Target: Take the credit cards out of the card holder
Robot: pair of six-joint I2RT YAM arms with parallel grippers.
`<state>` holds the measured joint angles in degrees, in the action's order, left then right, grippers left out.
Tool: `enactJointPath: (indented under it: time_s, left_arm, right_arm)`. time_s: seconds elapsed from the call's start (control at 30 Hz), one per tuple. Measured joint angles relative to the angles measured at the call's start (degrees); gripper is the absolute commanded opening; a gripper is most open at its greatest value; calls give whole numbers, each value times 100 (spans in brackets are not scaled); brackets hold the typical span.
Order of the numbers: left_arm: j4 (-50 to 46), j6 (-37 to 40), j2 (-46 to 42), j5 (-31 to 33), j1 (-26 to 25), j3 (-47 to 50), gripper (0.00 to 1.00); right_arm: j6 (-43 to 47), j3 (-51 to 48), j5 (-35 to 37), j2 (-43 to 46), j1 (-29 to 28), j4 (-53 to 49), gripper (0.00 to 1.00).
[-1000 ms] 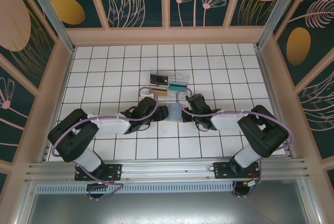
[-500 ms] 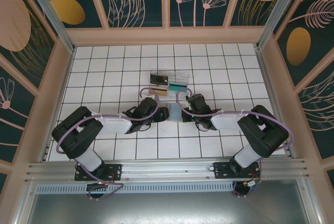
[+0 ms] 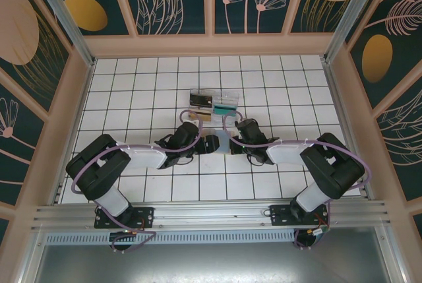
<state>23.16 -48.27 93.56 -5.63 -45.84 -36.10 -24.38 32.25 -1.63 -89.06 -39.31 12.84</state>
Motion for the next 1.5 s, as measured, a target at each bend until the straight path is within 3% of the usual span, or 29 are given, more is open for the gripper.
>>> enactJointPath:
  time_s: [0.47,0.87,1.5]
  left_arm:
    - [269,-4,109,-280,0,-2,78]
    - [-483,59,-330,750,87,-2,77]
    - [-452,96,-28,570,125,-2,73]
  right_arm:
    - [0,-2,0,0,0,4,10]
    - [0,-2,0,2,-2,7,10]
    - [0,-2,0,0,0,7,10]
